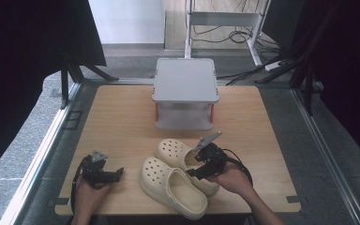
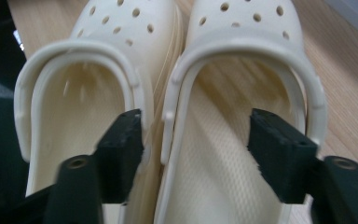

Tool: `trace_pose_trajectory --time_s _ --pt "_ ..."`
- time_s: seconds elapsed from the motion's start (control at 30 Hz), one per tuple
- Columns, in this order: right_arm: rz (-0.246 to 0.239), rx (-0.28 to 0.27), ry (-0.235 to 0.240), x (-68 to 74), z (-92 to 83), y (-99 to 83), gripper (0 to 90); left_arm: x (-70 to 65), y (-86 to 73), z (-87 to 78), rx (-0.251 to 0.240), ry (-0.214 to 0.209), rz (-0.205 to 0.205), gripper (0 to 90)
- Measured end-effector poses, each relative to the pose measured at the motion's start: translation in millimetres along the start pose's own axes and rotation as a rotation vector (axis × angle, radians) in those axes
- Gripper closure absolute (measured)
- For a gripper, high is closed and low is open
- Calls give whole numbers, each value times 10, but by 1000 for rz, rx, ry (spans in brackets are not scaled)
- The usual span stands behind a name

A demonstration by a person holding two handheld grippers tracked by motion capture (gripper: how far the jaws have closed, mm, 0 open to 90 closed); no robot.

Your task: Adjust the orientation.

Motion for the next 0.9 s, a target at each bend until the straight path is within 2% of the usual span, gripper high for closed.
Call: trace_pose_trajectory --time_s 0.2,0.3,0.37,0.67,0.9 --pt "-23 2 -5 18 -26 -62 196 1 1 2 -2 3 0 0" --pt "-47 26 -19 50 17 -91 137 0 1 2 -2 3 -1 0" --pt "-64 38 -14 79 54 -102 132 0 1 2 -2 3 0 0" --pt "-81 67 -6 199 250 -69 136 0 1 2 -2 3 -1 0" --pt "-98 83 -21 251 403 -28 149 2 0 0 0 2 1 0"
Point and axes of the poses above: each handheld gripper's, and its own axes: z roughly forward along the jaws, y roughly out of its top, x roughly to its left, the point moved 7 cm from there along z, roughly forward along the jaws, and after that the axes turned 11 degrees about z, right-handed, at the moved point
